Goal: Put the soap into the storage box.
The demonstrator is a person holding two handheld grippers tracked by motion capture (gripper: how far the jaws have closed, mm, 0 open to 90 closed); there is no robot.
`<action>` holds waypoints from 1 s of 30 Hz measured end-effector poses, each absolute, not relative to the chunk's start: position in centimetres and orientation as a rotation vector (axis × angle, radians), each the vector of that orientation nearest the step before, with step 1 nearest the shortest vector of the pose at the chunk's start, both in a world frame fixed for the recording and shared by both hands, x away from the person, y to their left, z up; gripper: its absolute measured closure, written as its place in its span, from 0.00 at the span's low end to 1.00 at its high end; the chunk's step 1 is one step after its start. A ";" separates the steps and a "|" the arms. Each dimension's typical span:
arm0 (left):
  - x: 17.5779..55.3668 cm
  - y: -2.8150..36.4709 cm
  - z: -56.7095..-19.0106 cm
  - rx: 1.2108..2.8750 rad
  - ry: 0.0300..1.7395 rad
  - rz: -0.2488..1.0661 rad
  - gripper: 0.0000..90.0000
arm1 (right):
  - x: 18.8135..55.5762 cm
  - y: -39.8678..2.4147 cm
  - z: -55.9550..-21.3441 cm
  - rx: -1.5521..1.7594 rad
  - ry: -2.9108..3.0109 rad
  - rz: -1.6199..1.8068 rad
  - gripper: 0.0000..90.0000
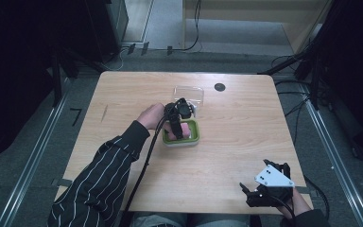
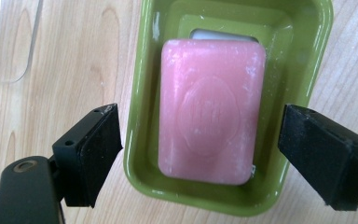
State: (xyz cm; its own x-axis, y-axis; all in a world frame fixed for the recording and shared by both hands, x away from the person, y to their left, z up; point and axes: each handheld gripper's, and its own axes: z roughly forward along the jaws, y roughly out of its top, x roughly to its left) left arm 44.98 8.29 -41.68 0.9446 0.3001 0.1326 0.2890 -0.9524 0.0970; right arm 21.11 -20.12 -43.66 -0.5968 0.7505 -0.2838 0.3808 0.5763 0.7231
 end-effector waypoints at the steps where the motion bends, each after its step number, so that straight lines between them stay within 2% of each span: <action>1: 44.9 8.4 -41.4 3.022 0.473 0.231 0.15 | 21.1 -20.1 -43.6 0.903 2.228 0.829 0.00; 15: 43.8 11.2 -40.1 3.040 0.600 0.273 0.12 | 21.6 -19.6 -43.6 0.873 2.237 0.842 0.00; 30: 42.1 13.7 -40.3 3.068 0.700 0.247 0.12 | 22.2 -19.0 -43.5 0.840 2.255 0.861 0.00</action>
State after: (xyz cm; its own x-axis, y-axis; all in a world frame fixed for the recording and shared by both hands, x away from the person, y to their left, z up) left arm 42.06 13.68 -40.35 0.8894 0.4301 0.1551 0.4324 -0.9015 0.0205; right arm 22.18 -18.95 -43.53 -0.6351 0.7180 -0.2848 0.3453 0.5937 0.7269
